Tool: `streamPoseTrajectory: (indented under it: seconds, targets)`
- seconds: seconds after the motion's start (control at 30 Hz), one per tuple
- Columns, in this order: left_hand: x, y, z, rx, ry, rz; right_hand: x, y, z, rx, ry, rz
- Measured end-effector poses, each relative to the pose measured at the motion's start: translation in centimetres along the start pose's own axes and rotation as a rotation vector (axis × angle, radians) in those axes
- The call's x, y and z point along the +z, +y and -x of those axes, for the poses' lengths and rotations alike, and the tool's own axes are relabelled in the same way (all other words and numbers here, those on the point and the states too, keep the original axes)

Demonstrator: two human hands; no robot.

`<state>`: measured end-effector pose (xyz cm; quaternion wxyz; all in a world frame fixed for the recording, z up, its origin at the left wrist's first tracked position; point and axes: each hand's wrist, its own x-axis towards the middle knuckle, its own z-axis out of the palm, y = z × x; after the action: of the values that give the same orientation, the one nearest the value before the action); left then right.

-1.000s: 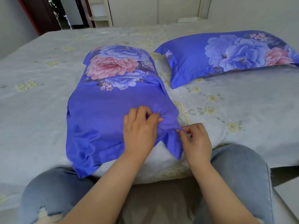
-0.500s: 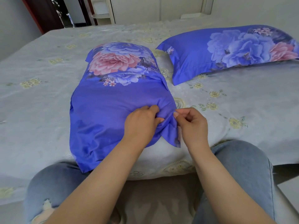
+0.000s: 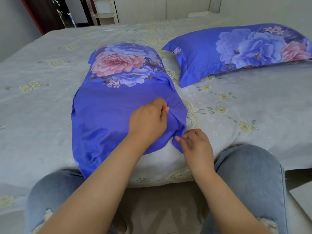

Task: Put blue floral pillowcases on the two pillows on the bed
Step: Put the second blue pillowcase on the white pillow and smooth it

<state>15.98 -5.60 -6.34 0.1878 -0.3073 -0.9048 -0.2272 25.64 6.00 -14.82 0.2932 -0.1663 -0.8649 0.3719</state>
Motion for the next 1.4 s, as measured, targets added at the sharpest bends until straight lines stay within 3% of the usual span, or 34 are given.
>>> streamPoseTrajectory:
  seconds: [0.1,0.23,0.37,0.5,0.6,0.8,0.97,1.07,1.17,1.23,1.4]
  targets:
    - [1.0,-0.8,-0.1,-0.063,-0.138,-0.029,-0.5,-0.8,0.4,-0.064,0.125,-0.076]
    - [2.4,-2.0,-0.4,-0.141,-0.282,-0.080,-1.9,-2.2,-0.6,0.170,0.161,-0.490]
    - [1.9,-3.1,-0.6,-0.160,-0.394,0.109,-0.6,-4.5,-2.1,0.123,0.114,-0.597]
    - [1.9,-4.6,-0.2,-0.143,-0.430,0.296,1.9,-4.7,-3.7,-0.108,-0.064,-0.333]
    - [2.1,-5.0,-0.2,-0.180,-0.401,0.312,2.3,-3.7,-4.3,-0.298,-0.101,-0.086]
    - [2.4,-5.2,-0.3,-0.217,-0.211,0.360,1.3,-3.2,-4.5,-0.295,-0.217,-0.127]
    - [1.9,-5.3,0.6,-0.481,-0.031,0.857,1.8,-3.8,-5.2,-0.345,-0.380,-0.021]
    - [1.0,-4.5,0.6,-0.552,-0.054,1.062,2.1,-4.3,-5.3,-0.583,-0.392,0.301]
    - [0.6,-5.0,0.0,-0.512,-0.118,0.929,2.3,-3.9,-5.9,-0.851,-0.273,0.596]
    - [1.0,-4.7,-0.2,-0.458,-0.140,0.741,2.3,-4.0,-6.9,-0.897,-0.251,0.736]
    - [1.0,-3.5,-0.7,-0.349,0.005,0.500,2.0,-7.0,-8.7,-0.807,-0.535,0.944]
